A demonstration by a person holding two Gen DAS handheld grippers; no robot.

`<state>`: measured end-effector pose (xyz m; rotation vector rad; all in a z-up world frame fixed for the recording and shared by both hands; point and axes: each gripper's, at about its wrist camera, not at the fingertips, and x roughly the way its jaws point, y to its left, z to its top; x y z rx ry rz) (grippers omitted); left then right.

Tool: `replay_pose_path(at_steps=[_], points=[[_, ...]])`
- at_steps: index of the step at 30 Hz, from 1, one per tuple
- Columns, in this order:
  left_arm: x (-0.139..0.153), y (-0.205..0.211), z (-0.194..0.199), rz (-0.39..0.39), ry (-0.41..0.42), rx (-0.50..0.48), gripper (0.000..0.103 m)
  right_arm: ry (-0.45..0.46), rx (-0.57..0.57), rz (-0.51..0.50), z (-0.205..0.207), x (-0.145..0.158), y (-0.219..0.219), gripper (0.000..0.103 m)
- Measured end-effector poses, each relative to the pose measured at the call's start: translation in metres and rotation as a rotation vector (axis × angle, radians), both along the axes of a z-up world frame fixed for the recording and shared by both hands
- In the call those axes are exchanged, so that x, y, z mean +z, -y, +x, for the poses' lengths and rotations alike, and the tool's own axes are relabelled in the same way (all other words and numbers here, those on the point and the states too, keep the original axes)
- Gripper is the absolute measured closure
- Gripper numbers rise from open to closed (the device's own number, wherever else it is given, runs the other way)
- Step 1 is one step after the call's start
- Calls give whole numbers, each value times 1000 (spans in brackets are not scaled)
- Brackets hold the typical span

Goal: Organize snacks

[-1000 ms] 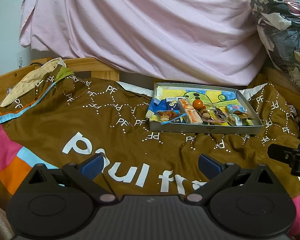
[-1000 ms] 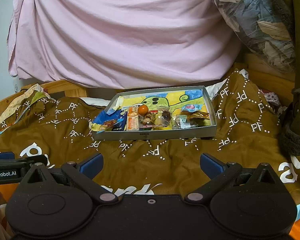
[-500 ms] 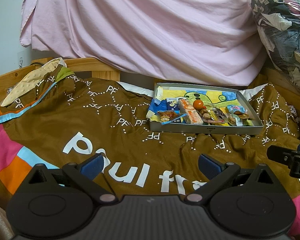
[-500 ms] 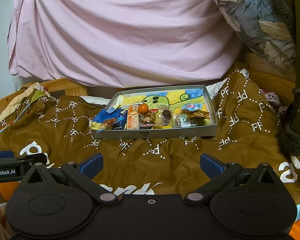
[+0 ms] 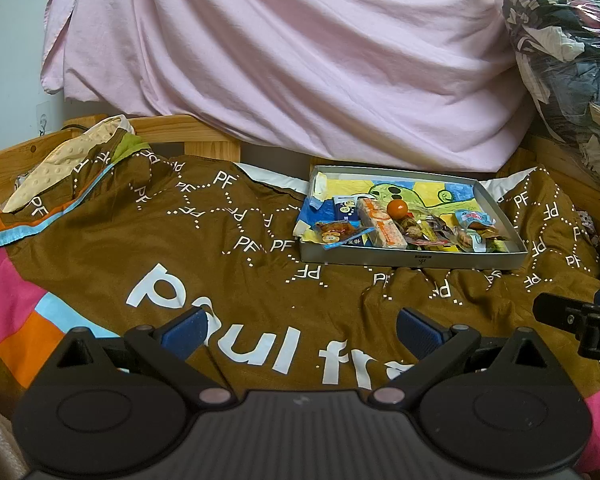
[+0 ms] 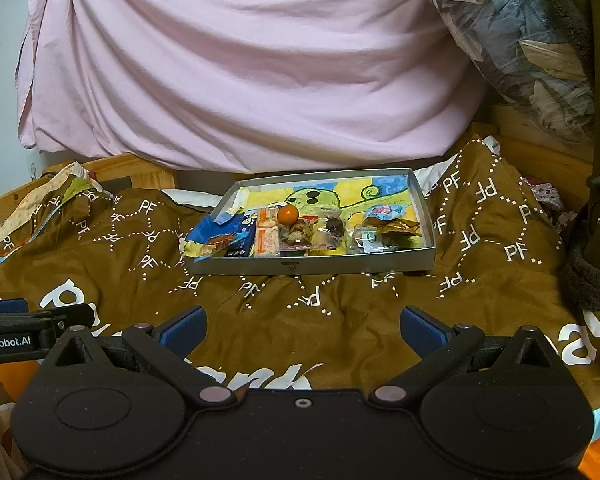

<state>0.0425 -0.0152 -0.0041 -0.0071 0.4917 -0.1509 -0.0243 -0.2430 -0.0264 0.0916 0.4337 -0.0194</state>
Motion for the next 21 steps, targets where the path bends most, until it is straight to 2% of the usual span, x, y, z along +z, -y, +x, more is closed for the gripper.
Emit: replay_pose_path(at_steps=[21], points=[[0, 0, 0, 0, 0, -1, 0, -3, 1, -3, -1, -2, -2, 1]])
